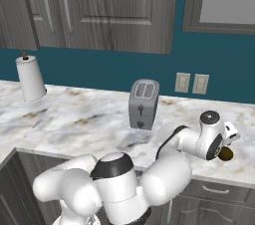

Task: Pick the avocado and bread from the counter and place them on the plate. Then pick the jam from the cabinet and place it next to the plate. Lastly close the cabinet door.

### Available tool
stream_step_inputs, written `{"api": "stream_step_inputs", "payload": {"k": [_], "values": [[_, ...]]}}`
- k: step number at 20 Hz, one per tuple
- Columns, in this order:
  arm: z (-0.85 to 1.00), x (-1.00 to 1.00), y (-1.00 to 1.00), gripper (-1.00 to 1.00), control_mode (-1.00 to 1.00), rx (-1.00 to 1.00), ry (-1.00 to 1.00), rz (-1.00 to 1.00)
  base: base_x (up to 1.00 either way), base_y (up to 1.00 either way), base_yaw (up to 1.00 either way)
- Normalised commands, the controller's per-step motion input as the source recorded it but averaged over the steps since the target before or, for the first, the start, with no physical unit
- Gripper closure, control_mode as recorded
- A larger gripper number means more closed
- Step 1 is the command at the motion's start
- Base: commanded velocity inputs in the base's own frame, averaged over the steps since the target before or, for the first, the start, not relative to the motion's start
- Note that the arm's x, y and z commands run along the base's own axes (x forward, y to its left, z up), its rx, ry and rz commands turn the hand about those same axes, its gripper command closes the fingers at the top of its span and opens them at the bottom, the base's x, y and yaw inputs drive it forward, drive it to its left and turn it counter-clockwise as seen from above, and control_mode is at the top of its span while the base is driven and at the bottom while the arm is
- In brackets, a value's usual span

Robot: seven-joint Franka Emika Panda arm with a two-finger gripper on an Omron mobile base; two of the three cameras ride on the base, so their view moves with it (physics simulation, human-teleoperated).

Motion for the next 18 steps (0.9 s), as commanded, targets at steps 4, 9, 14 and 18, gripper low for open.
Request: {"api": "stream_step_inputs", "payload": {"k": [4,9,14,18], "values": [[-0.3,0.01,-0.22,-1.0,-1.0,0.0,0.07,0.1,0.0,0.0,0.0],[-0.25,0.04,-0.24,-1.0,-1.0,0.0,0.06,0.09,0.0,0.0,0.0],[-0.3,0.05,-0.2,-1.0,-1.0,0.0,0.06,0.09,0.0,0.0,0.0],[-0.25,0.04,-0.13,1.0,-1.0,0.0,0.05,0.09,0.0,0.0,0.0]]}}
